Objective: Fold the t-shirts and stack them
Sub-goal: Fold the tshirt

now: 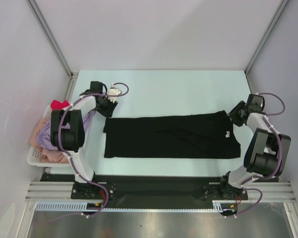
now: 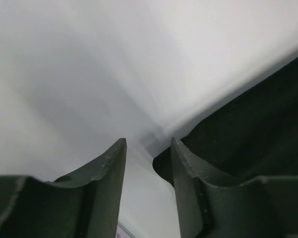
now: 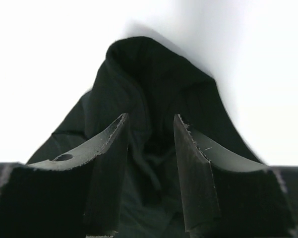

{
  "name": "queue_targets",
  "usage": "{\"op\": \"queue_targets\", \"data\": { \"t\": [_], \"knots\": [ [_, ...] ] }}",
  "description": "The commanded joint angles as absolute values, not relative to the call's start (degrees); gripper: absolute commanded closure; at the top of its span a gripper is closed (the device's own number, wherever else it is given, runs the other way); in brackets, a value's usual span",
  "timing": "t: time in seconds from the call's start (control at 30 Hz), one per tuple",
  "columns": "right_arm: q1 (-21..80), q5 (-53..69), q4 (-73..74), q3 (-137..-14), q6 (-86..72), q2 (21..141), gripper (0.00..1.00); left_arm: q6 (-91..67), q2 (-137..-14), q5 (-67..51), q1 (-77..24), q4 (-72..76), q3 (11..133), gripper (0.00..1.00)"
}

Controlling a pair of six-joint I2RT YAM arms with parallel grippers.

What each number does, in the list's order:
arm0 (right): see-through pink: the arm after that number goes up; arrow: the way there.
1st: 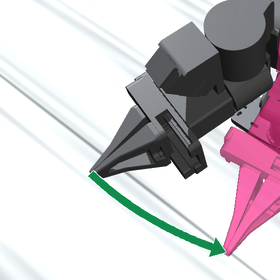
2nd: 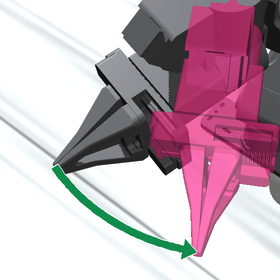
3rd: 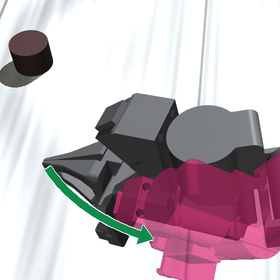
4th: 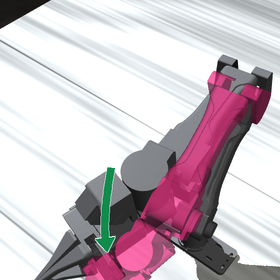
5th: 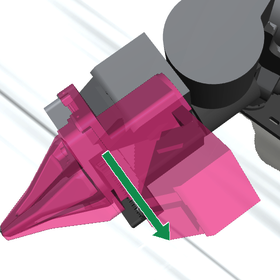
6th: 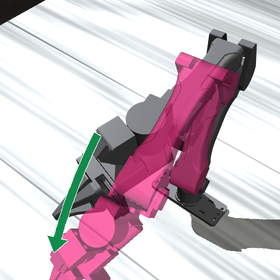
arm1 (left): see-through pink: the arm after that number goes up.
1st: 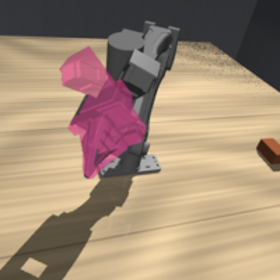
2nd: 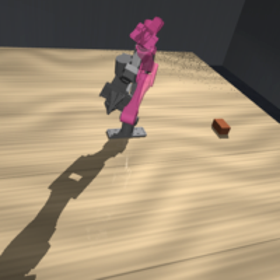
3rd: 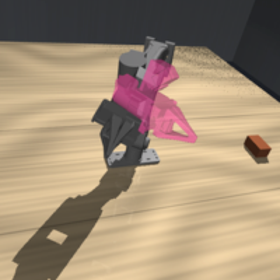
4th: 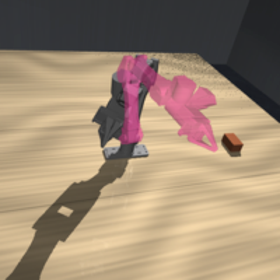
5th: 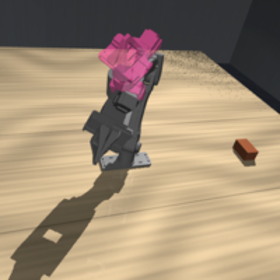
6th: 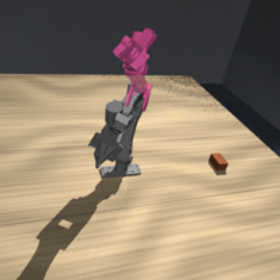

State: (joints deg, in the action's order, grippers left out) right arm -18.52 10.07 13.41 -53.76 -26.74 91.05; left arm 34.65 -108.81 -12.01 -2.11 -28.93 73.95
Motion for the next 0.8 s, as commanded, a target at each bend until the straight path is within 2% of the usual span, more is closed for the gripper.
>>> {"op": "queue_targets", "data": {
  "t": [0.0,0.2,0.4,0.47,0.57,0.6,0.67,0.7,0.73,0.77],
  "knots": [
    [-19.25,3.70,20.55,-54.76,-26.10,83.86,0.53,33.13,-104.33,-17.13,-1.84,-29.79,75.94,0.52],
    [-24.87,0.97,27.95,-46.51,-29.97,70.51,0.50,35.94,-103.53,-22.24,-2.11,-32.34,74.01,0.38],
    [-26.37,-2.29,32.17,-37.82,-34.01,59.87,0.45,38.67,-107.75,-18.55,-3.51,-32.26,72.42,0.35],
    [-26.45,-1.41,31.38,-35.26,-36.63,58.63,0.44,38.93,-109.15,-16.27,-4.56,-31.12,71.64,0.37],
    [-26.54,-0.53,28.84,-30.86,-39.19,59.59,0.44,39.37,-110.04,-16.69,-5.62,-32.60,70.67,0.49],
    [-26.63,-0.79,27.26,-29.89,-40.33,60.29,0.44,39.55,-109.34,-17.13,-5.97,-33.13,70.06,0.63],
    [-26.98,-0.53,25.06,-27.17,-40.95,62.13,0.46,40.07,-108.11,-17.84,-5.98,-32.78,67.60,0.75],
    [-27.16,-0.53,22.18,-26.46,-41.31,62.83,0.48,40.25,-107.50,-17.67,-5.98,-32.61,66.80,0.88],
    [-27.25,-0.53,20.93,-25.93,-41.57,64.67,0.51,40.43,-106.62,-17.49,-5.98,-32.61,66.19,0.94],
    [-27.33,1.39,18.57,-25.32,-41.75,65.64,0.60,40.52,-105.83,-17.49,-5.89,-32.96,65.31,0.99]
  ]
}}
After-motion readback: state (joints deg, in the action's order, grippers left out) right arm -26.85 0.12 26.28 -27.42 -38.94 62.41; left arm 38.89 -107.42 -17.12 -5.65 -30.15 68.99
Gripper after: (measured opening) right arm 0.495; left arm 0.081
